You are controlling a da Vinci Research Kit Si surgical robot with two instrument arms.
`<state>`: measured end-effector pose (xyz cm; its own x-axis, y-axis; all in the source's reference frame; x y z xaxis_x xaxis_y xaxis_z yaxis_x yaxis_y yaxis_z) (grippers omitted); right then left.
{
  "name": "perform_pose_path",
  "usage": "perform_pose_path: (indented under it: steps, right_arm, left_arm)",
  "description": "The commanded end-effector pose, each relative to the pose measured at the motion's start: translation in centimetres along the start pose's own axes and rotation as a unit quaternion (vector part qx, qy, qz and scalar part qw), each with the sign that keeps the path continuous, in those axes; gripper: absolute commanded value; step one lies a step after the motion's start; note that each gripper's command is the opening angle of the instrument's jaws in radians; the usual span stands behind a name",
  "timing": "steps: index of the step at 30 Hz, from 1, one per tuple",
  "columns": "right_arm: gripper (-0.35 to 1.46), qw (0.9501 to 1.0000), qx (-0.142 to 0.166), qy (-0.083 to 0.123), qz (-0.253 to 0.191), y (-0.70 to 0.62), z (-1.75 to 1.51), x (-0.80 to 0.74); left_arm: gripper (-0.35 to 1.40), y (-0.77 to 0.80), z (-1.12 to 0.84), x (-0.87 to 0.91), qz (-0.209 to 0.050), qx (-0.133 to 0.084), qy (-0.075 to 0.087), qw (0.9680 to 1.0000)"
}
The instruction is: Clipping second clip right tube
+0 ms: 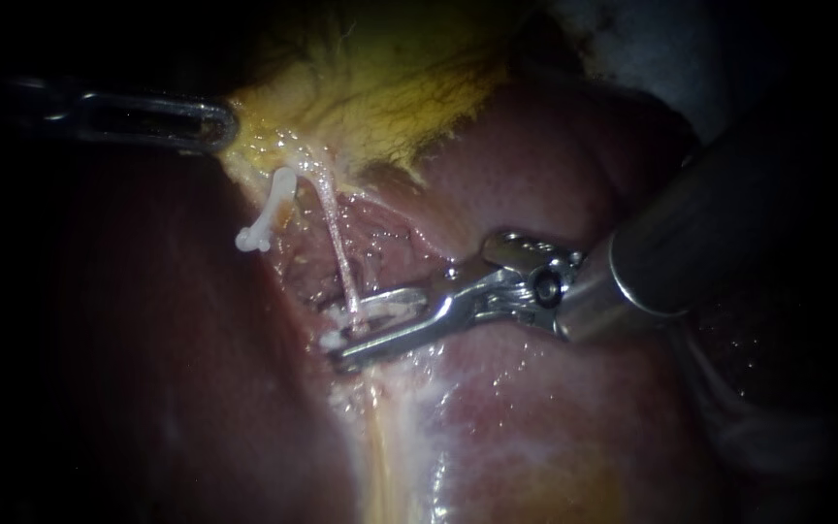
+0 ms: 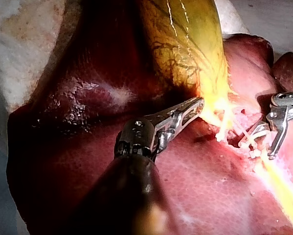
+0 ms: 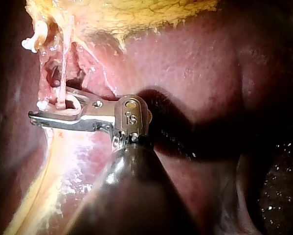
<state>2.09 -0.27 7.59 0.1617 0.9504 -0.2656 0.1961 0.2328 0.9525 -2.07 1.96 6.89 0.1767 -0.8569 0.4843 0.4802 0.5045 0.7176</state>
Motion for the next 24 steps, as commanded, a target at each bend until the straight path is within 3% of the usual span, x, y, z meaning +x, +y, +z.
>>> perform_pose_path:
  steps: [1, 3, 8, 13, 18, 24]
  right_arm:
    - [0.51, 1.0000, 0.001, -0.002, 0.000, -0.01, -0.01, 0.02]
    - [0.51, 0.9999, 0.006, -0.010, -0.001, -0.02, -0.03, 0.06]
    - [0.52, 0.9974, 0.041, -0.057, -0.017, 0.08, -0.03, 0.05]
    - [0.55, 0.9975, 0.040, -0.051, -0.030, 0.25, 0.00, 0.06]
    - [0.58, 0.9956, 0.046, -0.062, -0.053, 0.35, -0.03, 0.11]
    - [0.60, 0.9941, 0.006, -0.069, -0.084, 0.44, -0.12, 0.18]
  left_arm:
    - [-0.35, 0.00, 0.00, 0.00, 0.000, 0.000, 0.000, 1.0000]
    - [-0.35, 0.00, 0.00, 0.00, 0.000, 0.000, 0.000, 1.0000]
    - [-0.35, -0.01, 0.00, 0.00, 0.000, 0.000, 0.000, 1.0000]
    - [-0.35, -0.01, 0.00, 0.00, 0.000, 0.000, 0.000, 1.0000]
    - [-0.35, -0.01, 0.00, 0.00, 0.000, 0.000, 0.000, 1.0000]
    - [-0.35, -0.01, 0.00, 0.00, 0.000, 0.000, 0.000, 1.0000]
